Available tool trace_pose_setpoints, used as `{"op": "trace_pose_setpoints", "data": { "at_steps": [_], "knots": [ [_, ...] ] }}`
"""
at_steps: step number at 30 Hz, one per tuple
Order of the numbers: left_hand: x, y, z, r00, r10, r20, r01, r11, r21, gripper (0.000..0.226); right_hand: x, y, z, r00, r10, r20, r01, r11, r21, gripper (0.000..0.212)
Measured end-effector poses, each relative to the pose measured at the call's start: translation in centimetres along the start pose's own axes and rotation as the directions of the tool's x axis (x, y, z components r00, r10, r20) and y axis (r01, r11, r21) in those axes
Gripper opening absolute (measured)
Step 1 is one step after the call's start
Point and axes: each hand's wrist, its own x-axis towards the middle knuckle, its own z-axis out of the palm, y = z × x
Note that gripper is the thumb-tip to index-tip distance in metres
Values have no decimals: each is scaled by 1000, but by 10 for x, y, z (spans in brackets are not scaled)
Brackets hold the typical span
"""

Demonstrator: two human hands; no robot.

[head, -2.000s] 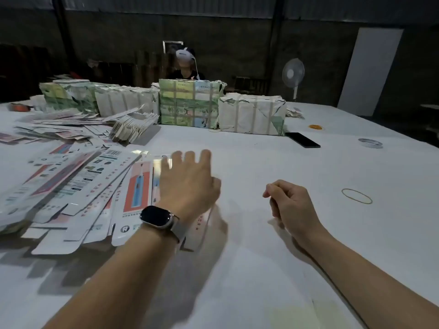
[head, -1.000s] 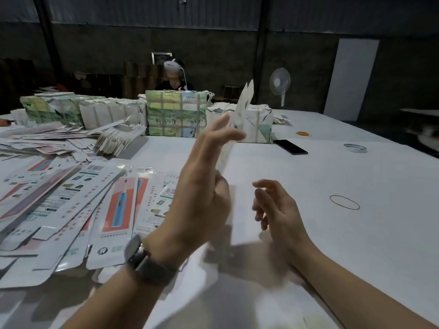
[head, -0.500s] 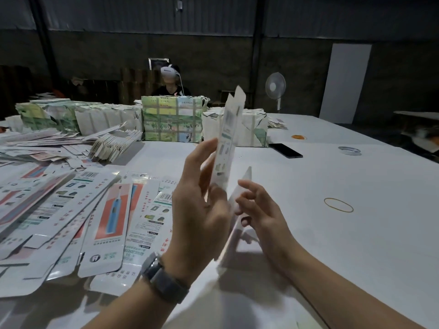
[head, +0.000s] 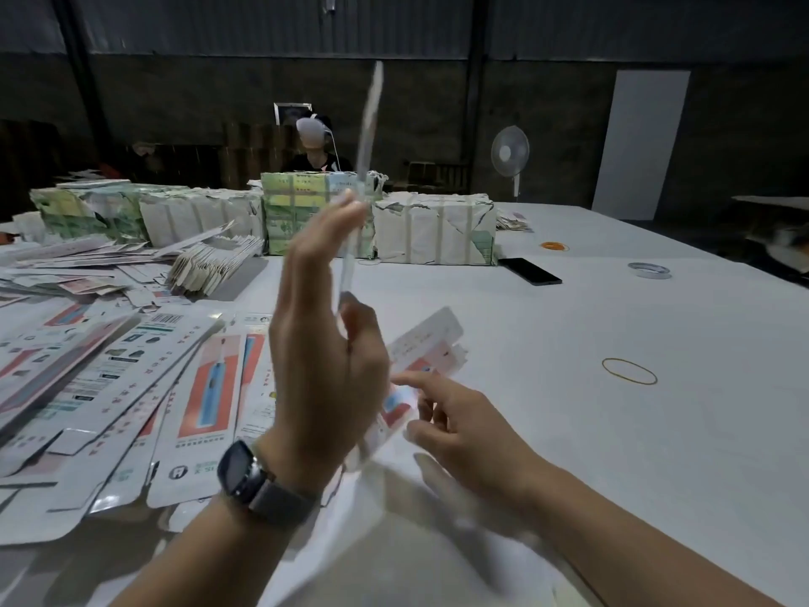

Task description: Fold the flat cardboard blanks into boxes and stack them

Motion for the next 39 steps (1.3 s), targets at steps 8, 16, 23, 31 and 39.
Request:
{"op": "trace_pose_setpoints", "data": {
  "at_steps": [8, 16, 23, 31, 39],
  "knots": [
    [10, -4, -9, 989, -82, -121, 70, 992, -102, 68, 0, 1, -4, 991, 78, -104, -44, 953, 298, 17],
    [-23, 7, 14, 716, -604, 351, 696, 571, -436, 65, 4, -12, -24, 944, 125, -306, 79, 814, 575, 40],
    [-50, 16, 34, 423, -697, 579, 897, 234, -375, 34, -3, -21, -6, 985, 15, -174, 95, 793, 602, 30],
    [-47, 7, 27, 278, -711, 646, 944, 77, -321, 61, -5, -21, 8, 989, 12, -144, 81, 780, 621, 53],
    [-48, -5, 25, 340, -691, 638, 933, 160, -324, 56, -9, -24, 6, 995, 1, -98, 65, 742, 667, 42]
  ]
}}
